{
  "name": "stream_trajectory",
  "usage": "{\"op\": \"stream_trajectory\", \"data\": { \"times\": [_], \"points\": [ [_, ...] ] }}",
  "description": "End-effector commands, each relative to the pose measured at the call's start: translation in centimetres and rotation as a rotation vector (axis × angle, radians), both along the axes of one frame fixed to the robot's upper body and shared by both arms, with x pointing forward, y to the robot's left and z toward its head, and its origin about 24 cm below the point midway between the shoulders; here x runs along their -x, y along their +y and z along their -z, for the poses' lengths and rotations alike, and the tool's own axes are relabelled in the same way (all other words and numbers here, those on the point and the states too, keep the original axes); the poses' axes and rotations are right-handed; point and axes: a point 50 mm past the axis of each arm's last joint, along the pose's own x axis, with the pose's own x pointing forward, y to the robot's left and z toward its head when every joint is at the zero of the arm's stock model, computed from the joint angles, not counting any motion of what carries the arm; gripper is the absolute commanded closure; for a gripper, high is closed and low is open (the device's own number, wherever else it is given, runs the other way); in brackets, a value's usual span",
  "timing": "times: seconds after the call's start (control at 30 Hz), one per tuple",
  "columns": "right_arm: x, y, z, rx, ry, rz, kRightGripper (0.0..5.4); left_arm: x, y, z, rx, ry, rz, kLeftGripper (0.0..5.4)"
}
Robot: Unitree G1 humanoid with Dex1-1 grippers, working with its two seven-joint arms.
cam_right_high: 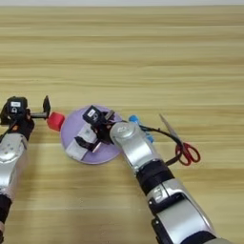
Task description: Move the objects on the table
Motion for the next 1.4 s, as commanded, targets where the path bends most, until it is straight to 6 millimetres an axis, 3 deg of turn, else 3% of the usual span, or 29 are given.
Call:
{"op": "stream_trajectory", "data": {
  "times": [0.03, 0.33, 0.7, 1.17, 1.4],
  "points": [
    [0.6, -1.0, 0.6, 0.04, 0.044, 0.011, 0.01, -0.2, -0.1, 0.0, -0.009, 0.009, -0.002, 0.0],
    [0.7, -3.1, 1.8, 0.137, 0.058, 0.037, 0.01, -0.2, 0.0, 0.1, -0.008, 0.01, -0.006, 0.0],
    [-0.1, -3.8, 0.8, 0.121, 0.019, 0.1, 0.01, -0.3, 0.0, 0.2, -0.009, 0.013, -0.006, 0.0],
    [0.8, -0.9, -0.6, -0.157, 0.06, 0.158, 0.01, -0.3, -0.1, 0.2, -0.009, 0.013, -0.006, 0.0],
    [1.5, 1.2, -0.1, -0.232, 0.158, 0.169, 0.01, -0.4, -0.2, 0.2, -0.008, 0.013, -0.006, 0.0]
  ]
}}
